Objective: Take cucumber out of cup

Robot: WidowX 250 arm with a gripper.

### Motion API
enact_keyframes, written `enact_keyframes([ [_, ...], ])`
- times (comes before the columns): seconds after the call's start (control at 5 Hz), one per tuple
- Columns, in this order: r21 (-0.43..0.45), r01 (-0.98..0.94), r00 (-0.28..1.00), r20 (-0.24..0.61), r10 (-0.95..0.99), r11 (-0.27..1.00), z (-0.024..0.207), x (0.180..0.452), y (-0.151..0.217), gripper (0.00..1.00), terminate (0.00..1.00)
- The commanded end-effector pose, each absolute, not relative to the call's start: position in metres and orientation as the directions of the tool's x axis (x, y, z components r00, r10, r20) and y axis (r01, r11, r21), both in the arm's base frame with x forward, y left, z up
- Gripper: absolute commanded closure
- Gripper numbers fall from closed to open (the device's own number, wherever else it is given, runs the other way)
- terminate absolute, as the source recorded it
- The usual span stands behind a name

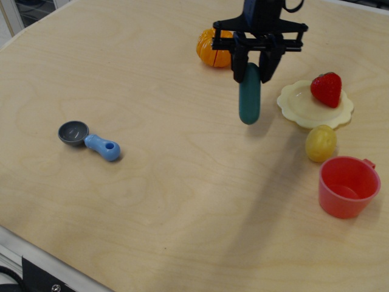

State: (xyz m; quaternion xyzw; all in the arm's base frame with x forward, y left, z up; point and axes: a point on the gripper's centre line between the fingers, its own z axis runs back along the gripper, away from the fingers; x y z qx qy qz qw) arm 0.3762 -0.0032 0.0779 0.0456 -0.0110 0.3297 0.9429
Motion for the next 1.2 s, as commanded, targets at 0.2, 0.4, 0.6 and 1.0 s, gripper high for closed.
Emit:
enact_keyframes([
  [0.2, 0.087, -0.735, 0.677, 0.029, 0.736, 0.672, 0.068, 0.363, 0.053, 1.0, 0.0],
  [0.4, 0.094, -0.749, 0.66, 0.01, 0.751, 0.656, 0.057, 0.36, 0.06, 1.0, 0.0],
  [0.6, 0.099, -0.752, 0.655, 0.01, 0.755, 0.651, 0.047, 0.359, 0.06, 1.0, 0.0],
  [1.0, 0.119, -0.762, 0.642, 0.007, 0.767, 0.637, 0.038, 0.355, 0.06, 1.0, 0.0],
])
